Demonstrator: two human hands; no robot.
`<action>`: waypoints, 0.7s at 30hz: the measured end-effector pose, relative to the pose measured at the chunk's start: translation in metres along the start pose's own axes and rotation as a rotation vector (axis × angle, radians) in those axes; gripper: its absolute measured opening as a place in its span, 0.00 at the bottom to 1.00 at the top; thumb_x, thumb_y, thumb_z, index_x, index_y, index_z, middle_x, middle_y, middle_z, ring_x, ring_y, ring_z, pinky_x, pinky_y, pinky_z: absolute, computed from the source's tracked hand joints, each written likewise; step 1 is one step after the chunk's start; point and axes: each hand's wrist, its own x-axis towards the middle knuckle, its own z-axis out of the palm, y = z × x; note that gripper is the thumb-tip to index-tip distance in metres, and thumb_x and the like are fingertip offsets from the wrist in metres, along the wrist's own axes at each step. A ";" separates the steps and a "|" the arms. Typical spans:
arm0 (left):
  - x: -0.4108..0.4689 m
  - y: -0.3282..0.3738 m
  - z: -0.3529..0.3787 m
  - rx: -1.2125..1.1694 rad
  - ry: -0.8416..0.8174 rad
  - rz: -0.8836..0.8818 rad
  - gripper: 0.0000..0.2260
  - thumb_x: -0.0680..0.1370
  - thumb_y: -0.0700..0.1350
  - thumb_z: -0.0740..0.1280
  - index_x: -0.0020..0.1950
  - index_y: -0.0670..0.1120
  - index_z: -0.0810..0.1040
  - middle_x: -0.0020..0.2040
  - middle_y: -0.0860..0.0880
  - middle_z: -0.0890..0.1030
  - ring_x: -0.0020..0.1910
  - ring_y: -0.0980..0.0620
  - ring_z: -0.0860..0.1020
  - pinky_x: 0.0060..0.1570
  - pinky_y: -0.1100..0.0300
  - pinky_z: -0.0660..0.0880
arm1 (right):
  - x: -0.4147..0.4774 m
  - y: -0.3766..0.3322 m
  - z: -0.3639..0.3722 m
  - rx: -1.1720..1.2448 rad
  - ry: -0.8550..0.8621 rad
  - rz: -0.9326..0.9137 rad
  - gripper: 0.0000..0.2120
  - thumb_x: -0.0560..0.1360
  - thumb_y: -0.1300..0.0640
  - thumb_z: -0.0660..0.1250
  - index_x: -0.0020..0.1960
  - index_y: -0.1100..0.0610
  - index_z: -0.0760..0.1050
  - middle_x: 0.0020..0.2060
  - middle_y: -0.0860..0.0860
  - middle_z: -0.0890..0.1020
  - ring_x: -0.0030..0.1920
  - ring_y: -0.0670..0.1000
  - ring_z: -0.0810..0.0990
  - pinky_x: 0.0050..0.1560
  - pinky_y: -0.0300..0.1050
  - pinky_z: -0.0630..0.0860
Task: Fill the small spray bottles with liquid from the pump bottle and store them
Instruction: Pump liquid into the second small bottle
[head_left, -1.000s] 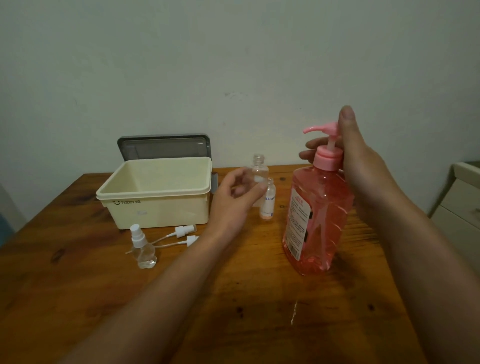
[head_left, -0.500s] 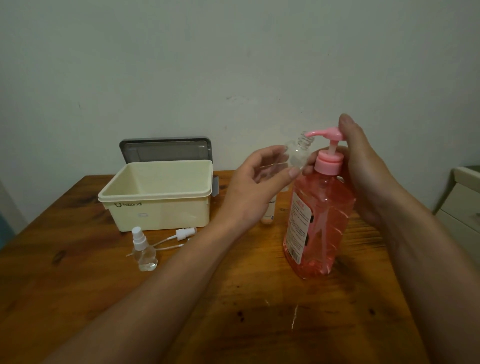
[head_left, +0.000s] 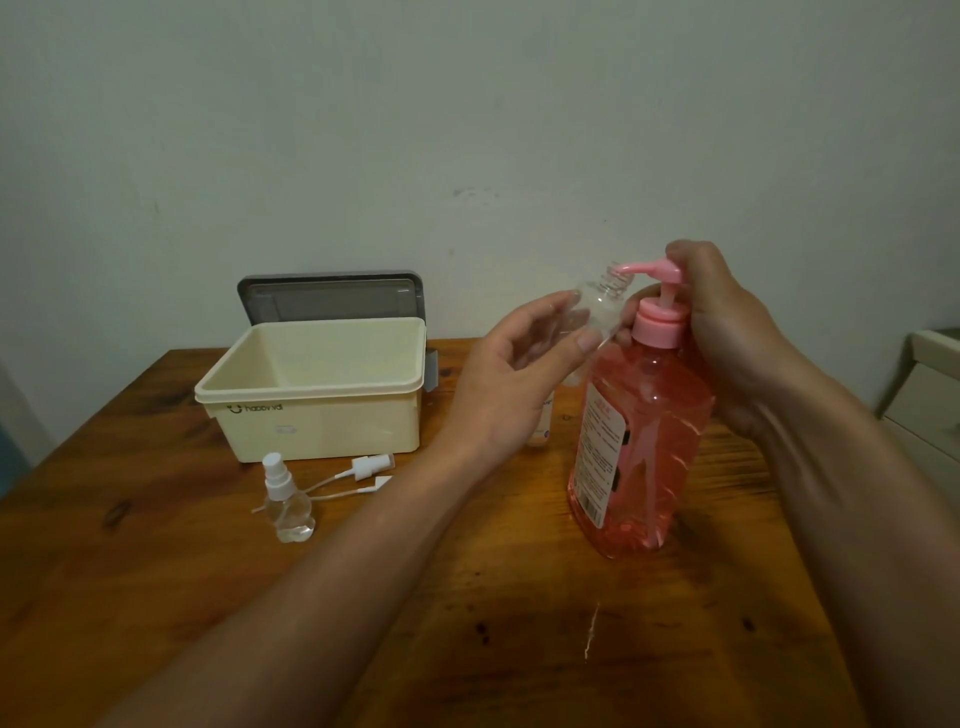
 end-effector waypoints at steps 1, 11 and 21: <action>0.000 0.000 0.000 0.004 0.001 -0.002 0.19 0.76 0.45 0.70 0.66 0.51 0.75 0.62 0.54 0.80 0.62 0.61 0.77 0.60 0.61 0.76 | 0.000 0.001 0.001 -0.011 0.011 -0.001 0.26 0.78 0.38 0.54 0.37 0.58 0.76 0.28 0.54 0.79 0.25 0.50 0.77 0.30 0.40 0.72; -0.004 0.003 0.004 0.008 0.009 -0.024 0.20 0.78 0.45 0.68 0.70 0.49 0.73 0.63 0.54 0.80 0.62 0.60 0.77 0.62 0.55 0.75 | -0.001 0.000 0.003 -0.029 0.027 -0.015 0.25 0.78 0.42 0.52 0.37 0.59 0.75 0.27 0.54 0.79 0.22 0.51 0.74 0.25 0.37 0.70; -0.008 0.001 0.004 0.034 -0.061 -0.010 0.25 0.75 0.39 0.71 0.70 0.50 0.71 0.54 0.61 0.81 0.58 0.65 0.78 0.52 0.70 0.76 | -0.001 0.002 0.007 -0.022 0.083 -0.016 0.27 0.78 0.38 0.53 0.32 0.55 0.76 0.25 0.52 0.79 0.26 0.51 0.75 0.34 0.44 0.71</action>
